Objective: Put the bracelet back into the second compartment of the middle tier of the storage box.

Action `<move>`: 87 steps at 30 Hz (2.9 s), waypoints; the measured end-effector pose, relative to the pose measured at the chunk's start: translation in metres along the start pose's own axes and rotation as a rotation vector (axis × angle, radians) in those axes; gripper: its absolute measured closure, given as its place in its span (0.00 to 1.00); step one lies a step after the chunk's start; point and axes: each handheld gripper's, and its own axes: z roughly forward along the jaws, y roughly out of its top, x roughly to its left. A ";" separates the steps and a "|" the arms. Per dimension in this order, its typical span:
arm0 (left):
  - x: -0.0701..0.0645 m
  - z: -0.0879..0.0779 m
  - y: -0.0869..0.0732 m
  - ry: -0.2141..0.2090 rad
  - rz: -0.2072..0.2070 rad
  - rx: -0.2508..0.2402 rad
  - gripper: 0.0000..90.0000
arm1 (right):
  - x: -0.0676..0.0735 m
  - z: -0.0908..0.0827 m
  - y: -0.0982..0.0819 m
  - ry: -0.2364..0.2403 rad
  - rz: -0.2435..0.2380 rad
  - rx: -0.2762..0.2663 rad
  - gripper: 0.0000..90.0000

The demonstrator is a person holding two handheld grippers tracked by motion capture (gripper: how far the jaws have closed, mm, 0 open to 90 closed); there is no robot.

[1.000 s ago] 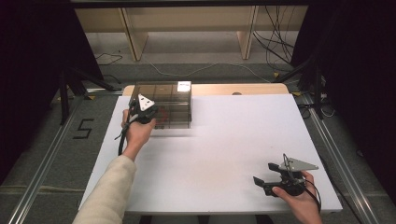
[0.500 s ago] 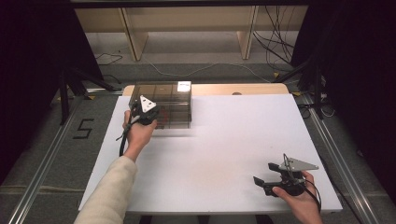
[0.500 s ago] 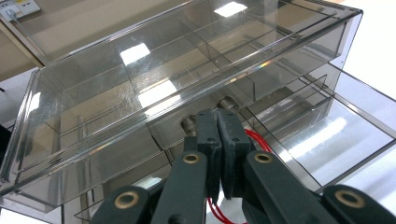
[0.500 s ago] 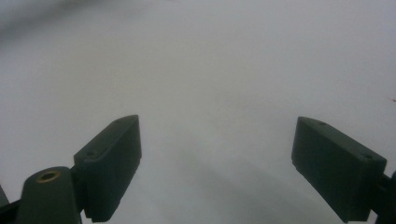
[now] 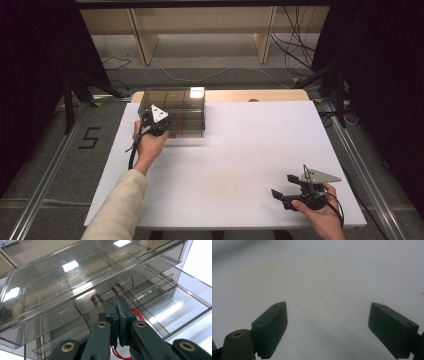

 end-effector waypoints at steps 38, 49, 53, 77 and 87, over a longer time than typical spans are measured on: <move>-0.006 0.012 -0.006 -0.048 -0.026 0.091 0.98 | 0.000 -0.001 0.000 0.000 -0.002 0.004 0.19; -0.006 0.017 -0.008 -0.046 -0.026 0.109 0.97 | 0.000 -0.001 0.000 0.000 -0.001 0.004 0.19; -0.006 0.017 -0.008 -0.045 -0.028 0.111 0.96 | 0.000 -0.001 0.000 0.000 0.001 0.006 0.19; 0.004 -0.007 0.000 -0.032 -0.135 0.054 0.70 | 0.000 0.000 0.000 0.003 0.000 0.001 0.19; 0.007 -0.026 0.006 -0.020 -0.202 0.014 0.44 | 0.001 0.000 0.000 0.002 0.004 0.001 0.19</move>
